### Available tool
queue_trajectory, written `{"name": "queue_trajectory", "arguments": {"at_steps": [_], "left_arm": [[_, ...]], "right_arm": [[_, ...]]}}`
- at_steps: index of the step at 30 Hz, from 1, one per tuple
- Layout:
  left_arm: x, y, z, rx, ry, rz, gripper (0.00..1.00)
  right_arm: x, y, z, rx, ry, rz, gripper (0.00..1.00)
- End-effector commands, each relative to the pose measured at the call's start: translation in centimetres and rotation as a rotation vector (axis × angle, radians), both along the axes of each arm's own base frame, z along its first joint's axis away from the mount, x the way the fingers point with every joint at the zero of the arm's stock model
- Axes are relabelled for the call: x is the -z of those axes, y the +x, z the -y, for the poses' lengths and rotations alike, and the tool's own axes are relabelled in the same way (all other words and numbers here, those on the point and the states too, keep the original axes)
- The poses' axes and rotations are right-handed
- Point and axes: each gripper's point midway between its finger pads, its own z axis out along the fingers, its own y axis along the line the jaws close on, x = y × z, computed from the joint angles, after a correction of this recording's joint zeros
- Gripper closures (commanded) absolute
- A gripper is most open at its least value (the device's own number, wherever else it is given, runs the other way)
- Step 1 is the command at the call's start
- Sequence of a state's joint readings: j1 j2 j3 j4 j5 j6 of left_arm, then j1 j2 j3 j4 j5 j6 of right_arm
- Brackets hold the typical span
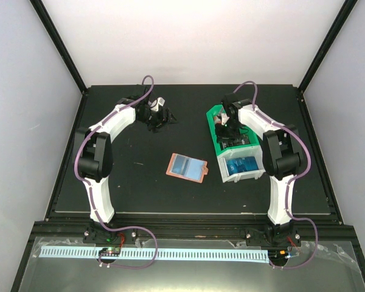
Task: Put the credit cards into the card holder
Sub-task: Pick up the credit card from the storage box.
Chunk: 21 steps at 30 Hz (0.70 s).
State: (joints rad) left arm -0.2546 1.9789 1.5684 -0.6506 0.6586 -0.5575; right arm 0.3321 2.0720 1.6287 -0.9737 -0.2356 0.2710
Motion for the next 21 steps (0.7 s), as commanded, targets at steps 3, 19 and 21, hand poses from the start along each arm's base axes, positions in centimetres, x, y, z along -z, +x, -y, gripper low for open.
{"name": "queue_trajectory", "arguments": {"at_steps": [3, 19, 21], "left_arm": [[0.5, 0.1, -0.1, 0.002, 0.006, -0.012, 0.32], [0.5, 0.0, -0.2, -0.001, 0.007, -0.017, 0.32], [0.6, -0.1, -0.2, 0.0, 0.007, -0.019, 0.32]], "right_arm": [[-1.5, 0.2, 0.5, 0.018, 0.018, 0.015, 0.81], [-2.1, -0.1, 0.8, 0.014, 0.019, 0.024, 0.82], [-1.7, 0.1, 0.9, 0.015, 0.01, 0.028, 0.72]]}}
